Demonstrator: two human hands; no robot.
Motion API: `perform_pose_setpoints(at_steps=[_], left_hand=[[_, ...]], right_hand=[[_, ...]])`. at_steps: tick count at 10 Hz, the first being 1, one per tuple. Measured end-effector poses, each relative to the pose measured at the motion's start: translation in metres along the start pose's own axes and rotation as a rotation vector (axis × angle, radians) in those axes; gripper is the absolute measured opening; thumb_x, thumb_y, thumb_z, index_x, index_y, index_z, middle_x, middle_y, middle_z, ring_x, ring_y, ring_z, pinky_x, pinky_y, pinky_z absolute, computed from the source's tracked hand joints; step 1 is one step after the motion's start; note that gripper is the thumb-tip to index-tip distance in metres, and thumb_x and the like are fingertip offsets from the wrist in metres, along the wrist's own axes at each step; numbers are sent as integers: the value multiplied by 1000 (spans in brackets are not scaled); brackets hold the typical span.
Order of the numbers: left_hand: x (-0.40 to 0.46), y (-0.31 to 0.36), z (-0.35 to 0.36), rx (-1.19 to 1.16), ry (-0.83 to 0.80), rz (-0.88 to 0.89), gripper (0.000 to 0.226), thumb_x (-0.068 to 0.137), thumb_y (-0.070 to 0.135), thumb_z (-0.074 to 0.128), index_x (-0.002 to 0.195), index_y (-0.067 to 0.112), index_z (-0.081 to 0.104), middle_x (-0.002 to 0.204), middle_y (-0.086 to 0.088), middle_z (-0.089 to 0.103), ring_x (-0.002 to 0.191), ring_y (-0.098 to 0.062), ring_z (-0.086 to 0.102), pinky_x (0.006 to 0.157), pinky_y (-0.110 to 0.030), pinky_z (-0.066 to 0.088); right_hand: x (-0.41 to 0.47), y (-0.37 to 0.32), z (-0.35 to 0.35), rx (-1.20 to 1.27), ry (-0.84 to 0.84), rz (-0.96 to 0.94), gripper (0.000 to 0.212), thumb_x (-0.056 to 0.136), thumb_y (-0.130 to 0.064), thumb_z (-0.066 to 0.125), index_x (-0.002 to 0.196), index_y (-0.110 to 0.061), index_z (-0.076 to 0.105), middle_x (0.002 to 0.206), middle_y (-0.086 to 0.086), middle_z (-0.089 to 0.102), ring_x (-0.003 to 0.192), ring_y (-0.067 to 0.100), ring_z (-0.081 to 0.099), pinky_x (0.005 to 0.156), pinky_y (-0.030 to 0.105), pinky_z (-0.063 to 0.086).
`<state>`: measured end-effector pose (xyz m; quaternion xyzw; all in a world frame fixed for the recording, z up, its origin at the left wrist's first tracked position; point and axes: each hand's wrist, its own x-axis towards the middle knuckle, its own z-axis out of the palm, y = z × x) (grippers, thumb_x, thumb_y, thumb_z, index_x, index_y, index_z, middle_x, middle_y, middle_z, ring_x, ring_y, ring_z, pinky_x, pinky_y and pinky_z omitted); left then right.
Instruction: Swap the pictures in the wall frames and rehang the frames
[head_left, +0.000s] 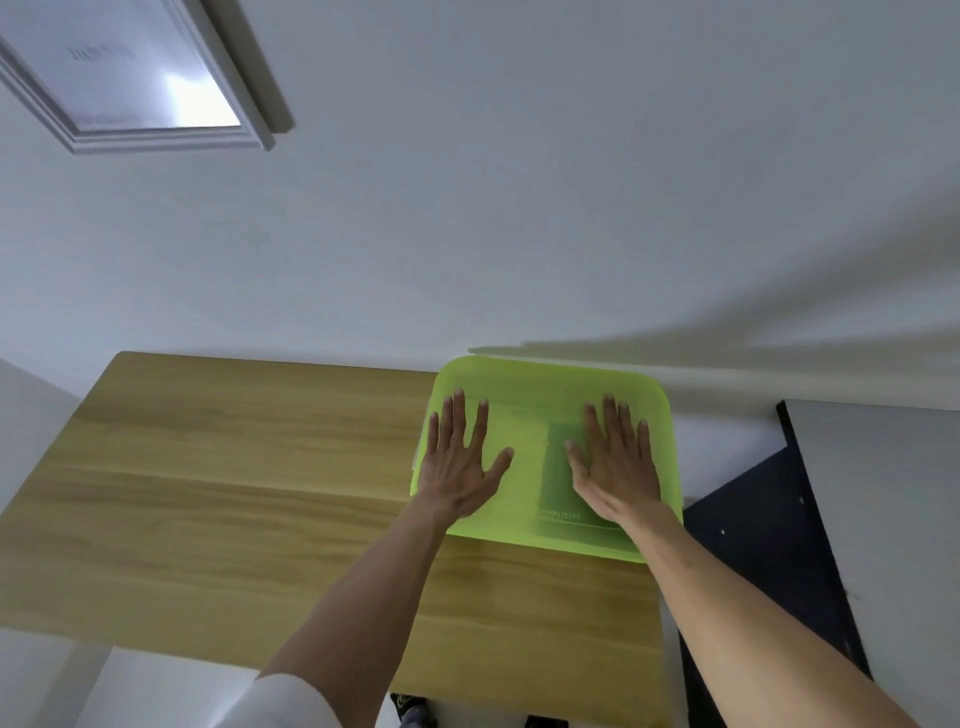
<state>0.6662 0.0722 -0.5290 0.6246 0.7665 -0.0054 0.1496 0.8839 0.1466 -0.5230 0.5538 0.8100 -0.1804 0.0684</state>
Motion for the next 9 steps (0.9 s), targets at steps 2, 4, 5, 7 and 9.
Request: perform_pose_setpoints(at_steps=[2,4,5,7,9], left_hand=[[7,-1,11,77,37,-33,78,93,69,2,154,23,-18,157,-13,-33,143,-24,-35,121,-46,-12],[12,0,10,72,29,-63,79,94,69,3,153,21,-19,156,-14,-34,142,-24,-37,121,-47,-12],[12,1,10,75,36,-64,80,94,69,2,153,21,-19,156,-14,-34,142,-24,-37,121,-47,-12],[13,1,6,81,-50,-75,81,93,69,2,152,20,-22,154,-15,-36,140,-27,-39,119,-48,-15],[15,2,-16,-220,-2,-29,84,96,65,26,156,14,-2,162,-13,-14,149,-27,-19,121,-44,-12]], right_hand=[[9,4,20,-81,155,3,74,98,-59,2,159,-17,-2,165,9,-13,153,25,-12,124,47,-6],[21,5,19,-96,156,-11,74,98,-58,3,159,-18,-2,166,8,-13,153,24,-13,123,47,-5],[21,6,20,-111,158,-12,74,98,-59,3,159,-19,-4,165,7,-16,152,23,-15,123,47,-8],[23,8,12,-44,66,-30,76,97,-63,6,158,-21,-10,163,5,-24,150,22,-23,121,46,-14],[6,18,-26,584,2,-24,80,97,-57,47,159,-28,7,166,-9,-9,152,11,-11,124,45,-5]])
